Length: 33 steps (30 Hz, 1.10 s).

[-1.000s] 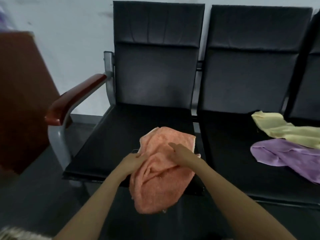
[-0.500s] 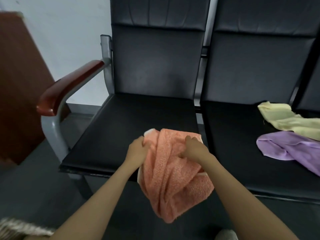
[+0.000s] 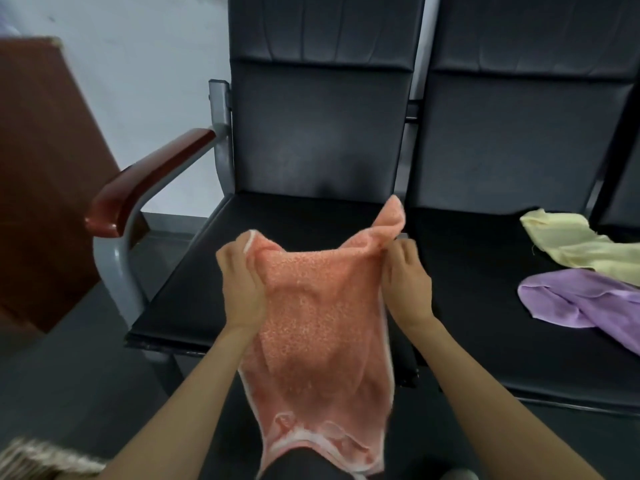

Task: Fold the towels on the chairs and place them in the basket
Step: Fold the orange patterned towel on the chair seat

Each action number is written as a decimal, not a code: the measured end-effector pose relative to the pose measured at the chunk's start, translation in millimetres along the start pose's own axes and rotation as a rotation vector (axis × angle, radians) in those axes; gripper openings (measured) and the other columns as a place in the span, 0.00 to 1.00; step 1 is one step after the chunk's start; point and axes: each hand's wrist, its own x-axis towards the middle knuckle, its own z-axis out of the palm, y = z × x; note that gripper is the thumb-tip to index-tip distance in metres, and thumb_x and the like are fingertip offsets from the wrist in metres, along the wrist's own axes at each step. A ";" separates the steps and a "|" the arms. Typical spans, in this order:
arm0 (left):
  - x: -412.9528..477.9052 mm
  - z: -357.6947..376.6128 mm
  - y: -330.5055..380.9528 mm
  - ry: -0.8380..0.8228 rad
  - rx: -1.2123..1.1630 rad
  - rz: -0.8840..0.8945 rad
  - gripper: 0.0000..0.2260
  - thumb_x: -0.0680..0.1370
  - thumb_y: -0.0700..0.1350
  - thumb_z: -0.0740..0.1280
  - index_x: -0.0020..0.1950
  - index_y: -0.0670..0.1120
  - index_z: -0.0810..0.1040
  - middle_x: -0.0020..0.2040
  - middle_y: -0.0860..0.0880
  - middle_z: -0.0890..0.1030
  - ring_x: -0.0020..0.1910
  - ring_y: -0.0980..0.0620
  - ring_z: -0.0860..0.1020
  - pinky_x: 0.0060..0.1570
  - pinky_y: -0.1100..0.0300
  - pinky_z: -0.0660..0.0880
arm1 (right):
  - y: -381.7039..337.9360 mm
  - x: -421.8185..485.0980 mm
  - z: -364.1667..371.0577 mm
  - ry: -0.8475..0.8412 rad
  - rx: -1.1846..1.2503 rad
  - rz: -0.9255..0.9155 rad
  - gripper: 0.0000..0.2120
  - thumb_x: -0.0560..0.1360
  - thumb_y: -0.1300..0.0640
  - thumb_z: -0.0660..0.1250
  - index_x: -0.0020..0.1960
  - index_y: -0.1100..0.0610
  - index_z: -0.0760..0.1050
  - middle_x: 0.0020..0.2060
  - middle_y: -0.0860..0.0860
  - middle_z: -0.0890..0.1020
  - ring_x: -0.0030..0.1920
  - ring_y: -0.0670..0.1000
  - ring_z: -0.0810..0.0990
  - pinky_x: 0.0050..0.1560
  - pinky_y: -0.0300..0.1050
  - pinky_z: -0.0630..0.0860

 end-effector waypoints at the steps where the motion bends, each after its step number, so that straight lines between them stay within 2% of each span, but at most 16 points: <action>1: -3.3 5.1 -9.1 -0.134 0.161 -0.077 0.16 0.82 0.43 0.56 0.70 0.50 0.65 0.66 0.50 0.64 0.63 0.56 0.68 0.59 0.77 0.62 | 5.0 -4.7 8.8 -0.160 -0.117 0.014 0.11 0.80 0.60 0.57 0.61 0.57 0.70 0.57 0.52 0.74 0.48 0.53 0.76 0.41 0.51 0.77; 3: -13.5 13.9 -27.3 -0.351 0.541 -0.178 0.19 0.81 0.41 0.56 0.72 0.48 0.62 0.74 0.44 0.55 0.71 0.43 0.57 0.72 0.55 0.55 | 12.2 -17.1 26.4 -0.524 -0.250 0.118 0.15 0.81 0.54 0.53 0.67 0.52 0.68 0.64 0.51 0.71 0.61 0.54 0.71 0.58 0.52 0.72; 4: -15.9 15.2 -29.1 -0.353 0.638 -0.178 0.20 0.80 0.39 0.56 0.73 0.47 0.62 0.75 0.42 0.52 0.72 0.41 0.53 0.72 0.48 0.51 | 13.0 -22.1 32.5 -0.623 -0.264 0.158 0.18 0.81 0.51 0.52 0.69 0.52 0.66 0.67 0.51 0.69 0.66 0.54 0.67 0.63 0.54 0.68; 6: -14.8 15.5 -28.7 -0.247 0.675 -0.040 0.23 0.77 0.33 0.58 0.71 0.46 0.64 0.73 0.41 0.55 0.69 0.42 0.55 0.69 0.49 0.54 | 11.1 -26.3 40.3 -0.672 -0.295 0.162 0.22 0.81 0.46 0.49 0.72 0.54 0.62 0.71 0.52 0.65 0.71 0.54 0.62 0.69 0.56 0.62; 8: -13.6 14.9 -26.8 -0.286 0.641 0.059 0.20 0.77 0.33 0.59 0.68 0.46 0.69 0.65 0.44 0.65 0.60 0.45 0.64 0.60 0.54 0.63 | 7.1 -24.8 43.2 -0.693 -0.344 0.173 0.25 0.81 0.45 0.48 0.74 0.55 0.59 0.73 0.53 0.62 0.73 0.55 0.59 0.71 0.59 0.58; 10: -16.2 14.6 -27.3 -0.381 0.590 0.034 0.16 0.80 0.38 0.57 0.66 0.47 0.72 0.62 0.46 0.68 0.56 0.47 0.67 0.57 0.55 0.68 | 1.6 -21.1 41.9 -0.703 -0.385 0.200 0.25 0.81 0.46 0.47 0.74 0.57 0.59 0.72 0.55 0.63 0.72 0.56 0.60 0.70 0.58 0.60; 15: -3.1 -1.0 -36.1 -0.448 0.450 -0.190 0.19 0.82 0.46 0.56 0.73 0.45 0.66 0.69 0.44 0.69 0.64 0.44 0.71 0.63 0.49 0.68 | -0.2 -15.1 37.1 -0.638 -0.393 0.181 0.20 0.81 0.55 0.55 0.71 0.60 0.61 0.67 0.57 0.68 0.68 0.58 0.64 0.63 0.49 0.68; 17: 3.0 -7.2 -35.8 -0.583 0.500 -0.260 0.20 0.80 0.51 0.60 0.71 0.47 0.68 0.67 0.45 0.71 0.61 0.45 0.74 0.60 0.49 0.71 | 0.5 -16.1 36.8 -0.639 -0.240 0.196 0.21 0.80 0.61 0.55 0.72 0.57 0.58 0.64 0.57 0.69 0.59 0.57 0.73 0.52 0.47 0.74; 19: 3.9 -11.0 -30.3 -0.613 0.488 -0.272 0.12 0.78 0.52 0.65 0.59 0.50 0.78 0.57 0.49 0.78 0.52 0.48 0.78 0.52 0.54 0.75 | 0.1 -17.2 37.0 -0.662 -0.182 0.183 0.23 0.79 0.64 0.53 0.73 0.53 0.58 0.62 0.56 0.69 0.49 0.56 0.77 0.40 0.45 0.72; 21: 2.4 -13.3 -19.0 -0.411 0.427 -0.136 0.02 0.76 0.45 0.67 0.47 0.50 0.78 0.48 0.50 0.78 0.44 0.49 0.77 0.44 0.55 0.74 | -0.6 -17.6 37.2 -0.693 -0.235 0.177 0.24 0.79 0.65 0.52 0.73 0.51 0.59 0.63 0.55 0.66 0.50 0.56 0.77 0.39 0.45 0.69; 22: 1.1 -13.5 -14.6 -0.242 0.427 0.011 0.03 0.75 0.41 0.67 0.45 0.48 0.75 0.45 0.50 0.76 0.41 0.49 0.76 0.43 0.55 0.72 | -1.0 -17.9 37.6 -0.696 -0.260 0.174 0.23 0.79 0.64 0.52 0.73 0.52 0.61 0.64 0.55 0.66 0.51 0.57 0.76 0.40 0.45 0.68; 24: -2.2 -12.9 -8.9 0.006 0.469 0.285 0.04 0.74 0.37 0.66 0.44 0.45 0.74 0.46 0.47 0.74 0.44 0.49 0.71 0.48 0.55 0.67 | -1.7 -19.9 37.7 -0.682 -0.280 0.169 0.20 0.80 0.63 0.53 0.71 0.53 0.63 0.64 0.56 0.66 0.54 0.58 0.75 0.42 0.46 0.68; 25: -5.6 -10.6 -11.8 0.044 0.524 0.370 0.04 0.74 0.38 0.64 0.46 0.44 0.76 0.51 0.45 0.74 0.48 0.48 0.69 0.52 0.55 0.64 | -1.9 -21.3 37.3 -0.675 -0.281 0.170 0.19 0.80 0.62 0.53 0.71 0.54 0.63 0.65 0.56 0.66 0.54 0.59 0.75 0.43 0.46 0.68; 27: -16.1 -5.3 -22.4 -0.116 0.646 0.311 0.12 0.77 0.43 0.60 0.56 0.46 0.78 0.60 0.44 0.72 0.57 0.45 0.65 0.60 0.54 0.57 | -2.5 -24.3 35.6 -0.659 -0.261 0.178 0.19 0.81 0.60 0.53 0.71 0.54 0.62 0.64 0.55 0.67 0.55 0.59 0.74 0.44 0.47 0.68; 29: -21.8 -3.5 -33.9 -0.323 0.749 0.186 0.12 0.78 0.45 0.59 0.57 0.48 0.80 0.62 0.46 0.71 0.61 0.46 0.63 0.64 0.54 0.54 | -2.2 -26.2 34.1 -0.638 -0.239 0.182 0.20 0.80 0.61 0.54 0.71 0.53 0.61 0.64 0.55 0.67 0.55 0.58 0.73 0.44 0.46 0.69; 33: -21.7 -3.0 -23.9 -0.446 0.741 0.110 0.10 0.78 0.41 0.61 0.56 0.46 0.80 0.58 0.48 0.71 0.56 0.48 0.69 0.59 0.56 0.64 | -3.5 -25.3 30.7 -0.589 -0.220 0.209 0.18 0.78 0.67 0.55 0.65 0.53 0.63 0.61 0.56 0.66 0.49 0.55 0.71 0.42 0.45 0.70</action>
